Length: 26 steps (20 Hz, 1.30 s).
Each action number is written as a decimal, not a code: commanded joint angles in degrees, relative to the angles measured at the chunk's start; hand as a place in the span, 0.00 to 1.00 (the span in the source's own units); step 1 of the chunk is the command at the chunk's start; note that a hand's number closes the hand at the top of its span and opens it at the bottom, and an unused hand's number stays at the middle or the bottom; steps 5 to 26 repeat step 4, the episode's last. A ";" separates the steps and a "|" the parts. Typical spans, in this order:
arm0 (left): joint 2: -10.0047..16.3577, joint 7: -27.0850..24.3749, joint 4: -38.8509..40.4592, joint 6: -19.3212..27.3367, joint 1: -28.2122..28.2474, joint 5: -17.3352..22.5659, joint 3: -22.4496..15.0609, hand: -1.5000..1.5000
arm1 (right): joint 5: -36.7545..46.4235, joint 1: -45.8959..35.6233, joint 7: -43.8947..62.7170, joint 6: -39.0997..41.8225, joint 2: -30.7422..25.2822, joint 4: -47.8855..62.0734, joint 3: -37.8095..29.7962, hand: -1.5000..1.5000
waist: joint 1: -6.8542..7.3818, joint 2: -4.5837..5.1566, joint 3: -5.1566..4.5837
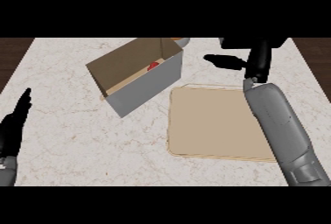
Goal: Pick the bell pepper from the tray and place it in the cardboard box
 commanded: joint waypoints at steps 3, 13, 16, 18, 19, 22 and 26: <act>-1.55 1.84 -2.33 0.75 -0.01 -1.48 -0.49 0.50 | -2.03 14.48 3.71 9.65 -8.84 -17.25 0.51 0.00 | 0.27 0.19 0.01; -0.79 -2.50 -2.00 -0.11 4.05 -0.58 0.72 0.50 | -2.18 16.78 5.74 12.01 -10.30 -19.49 1.39 0.00 | 0.23 0.05 -0.02; -0.79 -2.50 -2.00 -0.11 4.05 -0.58 0.72 0.50 | -2.18 16.78 5.74 12.01 -10.30 -19.49 1.39 0.00 | 0.23 0.05 -0.02; -0.79 -2.50 -2.00 -0.11 4.05 -0.58 0.72 0.50 | -2.18 16.78 5.74 12.01 -10.30 -19.49 1.39 0.00 | 0.23 0.05 -0.02; -0.79 -2.50 -2.00 -0.11 4.05 -0.58 0.72 0.50 | -2.18 16.78 5.74 12.01 -10.30 -19.49 1.39 0.00 | 0.23 0.05 -0.02; -0.79 -2.50 -2.00 -0.11 4.05 -0.58 0.72 0.50 | -2.18 16.78 5.74 12.01 -10.30 -19.49 1.39 0.00 | 0.23 0.05 -0.02; -0.79 -2.50 -2.00 -0.11 4.05 -0.58 0.72 0.50 | -2.18 16.78 5.74 12.01 -10.30 -19.49 1.39 0.00 | 0.23 0.05 -0.02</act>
